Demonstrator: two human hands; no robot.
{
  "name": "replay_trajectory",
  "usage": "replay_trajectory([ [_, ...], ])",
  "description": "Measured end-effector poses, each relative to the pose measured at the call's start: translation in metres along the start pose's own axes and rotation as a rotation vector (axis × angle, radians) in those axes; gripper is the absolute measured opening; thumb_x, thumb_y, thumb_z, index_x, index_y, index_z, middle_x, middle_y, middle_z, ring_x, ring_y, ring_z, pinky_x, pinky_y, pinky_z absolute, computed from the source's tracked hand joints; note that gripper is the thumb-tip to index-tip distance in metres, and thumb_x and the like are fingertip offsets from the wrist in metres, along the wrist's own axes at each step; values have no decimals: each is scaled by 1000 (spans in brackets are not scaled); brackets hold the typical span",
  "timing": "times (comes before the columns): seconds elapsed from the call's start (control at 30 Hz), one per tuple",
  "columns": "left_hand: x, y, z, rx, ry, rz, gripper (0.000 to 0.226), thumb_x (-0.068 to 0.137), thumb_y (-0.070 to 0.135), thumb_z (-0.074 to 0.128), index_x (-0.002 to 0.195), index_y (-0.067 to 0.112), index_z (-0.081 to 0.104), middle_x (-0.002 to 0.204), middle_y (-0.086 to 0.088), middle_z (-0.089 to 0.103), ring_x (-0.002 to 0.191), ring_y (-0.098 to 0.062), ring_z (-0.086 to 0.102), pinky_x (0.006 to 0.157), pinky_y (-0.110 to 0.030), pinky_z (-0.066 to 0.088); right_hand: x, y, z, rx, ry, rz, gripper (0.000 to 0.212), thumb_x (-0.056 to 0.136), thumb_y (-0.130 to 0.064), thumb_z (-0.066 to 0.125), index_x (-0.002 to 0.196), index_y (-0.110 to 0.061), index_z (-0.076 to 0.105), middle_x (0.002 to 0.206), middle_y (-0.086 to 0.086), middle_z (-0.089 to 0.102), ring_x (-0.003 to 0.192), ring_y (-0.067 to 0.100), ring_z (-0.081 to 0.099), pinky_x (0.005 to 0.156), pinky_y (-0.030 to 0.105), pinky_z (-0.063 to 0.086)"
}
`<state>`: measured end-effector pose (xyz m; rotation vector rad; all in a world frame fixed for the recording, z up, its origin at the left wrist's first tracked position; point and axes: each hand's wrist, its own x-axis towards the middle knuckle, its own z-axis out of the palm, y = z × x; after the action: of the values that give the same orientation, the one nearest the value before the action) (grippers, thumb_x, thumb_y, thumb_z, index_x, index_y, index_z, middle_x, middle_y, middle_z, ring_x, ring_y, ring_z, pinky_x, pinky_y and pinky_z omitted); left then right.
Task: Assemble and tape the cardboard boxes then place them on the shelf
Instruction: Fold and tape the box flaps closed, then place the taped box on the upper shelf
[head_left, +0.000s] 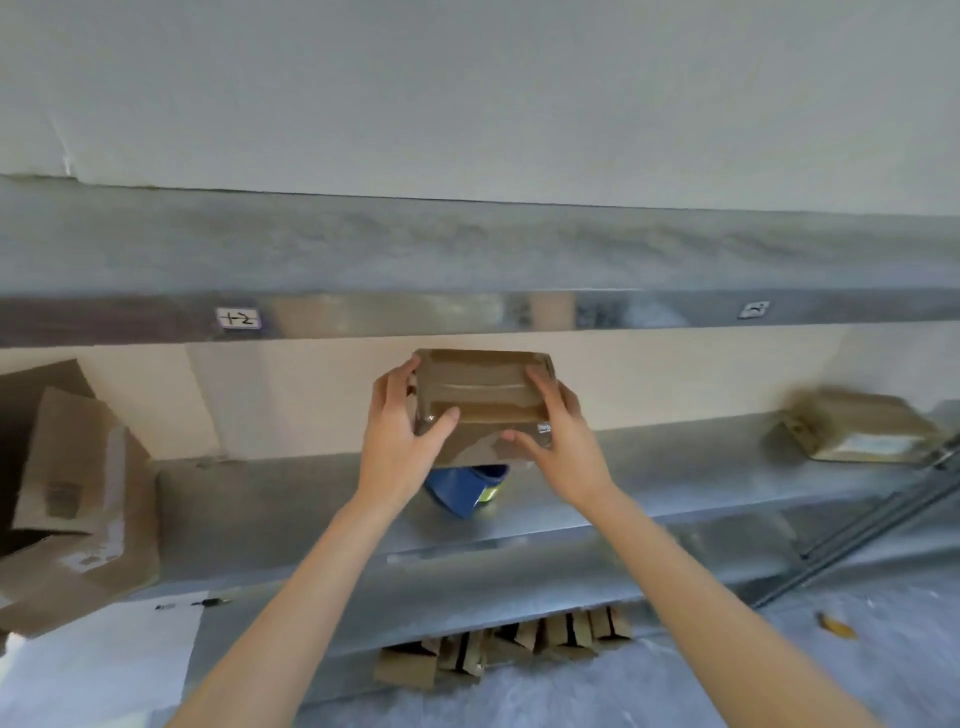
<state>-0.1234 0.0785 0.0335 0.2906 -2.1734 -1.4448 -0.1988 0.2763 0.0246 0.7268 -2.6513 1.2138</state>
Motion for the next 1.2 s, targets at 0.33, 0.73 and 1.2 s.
replay_trajectory([
  [0.33, 3, 52, 143, 40, -310, 99, 60, 92, 37, 67, 146, 29, 41, 141, 9, 47, 121, -8, 50, 101, -30, 41, -32, 120, -129, -71, 164, 157, 73, 89, -41, 68, 149, -38, 28, 142, 0, 37, 93, -3, 47, 86, 39, 53],
  [0.73, -20, 68, 302, 533, -325, 120, 61, 98, 51, 47, 152, 30, 31, 154, 2, 39, 136, -26, 39, 106, -45, 33, -42, 286, -270, -188, 55, 295, 76, 87, -43, 69, 150, -37, 27, 154, 13, 27, 122, 27, 51, 100, 45, 47],
  [1.2, 17, 60, 382, 731, -392, 172, 63, 101, 50, 39, 157, 31, 16, 154, 8, 36, 135, -21, 36, 105, -36, 30, 2, 373, -286, -339, -14, 315, 74, 90, -49, 62, 152, -33, 26, 155, 13, 28, 128, 36, 48, 96, 52, 47],
])
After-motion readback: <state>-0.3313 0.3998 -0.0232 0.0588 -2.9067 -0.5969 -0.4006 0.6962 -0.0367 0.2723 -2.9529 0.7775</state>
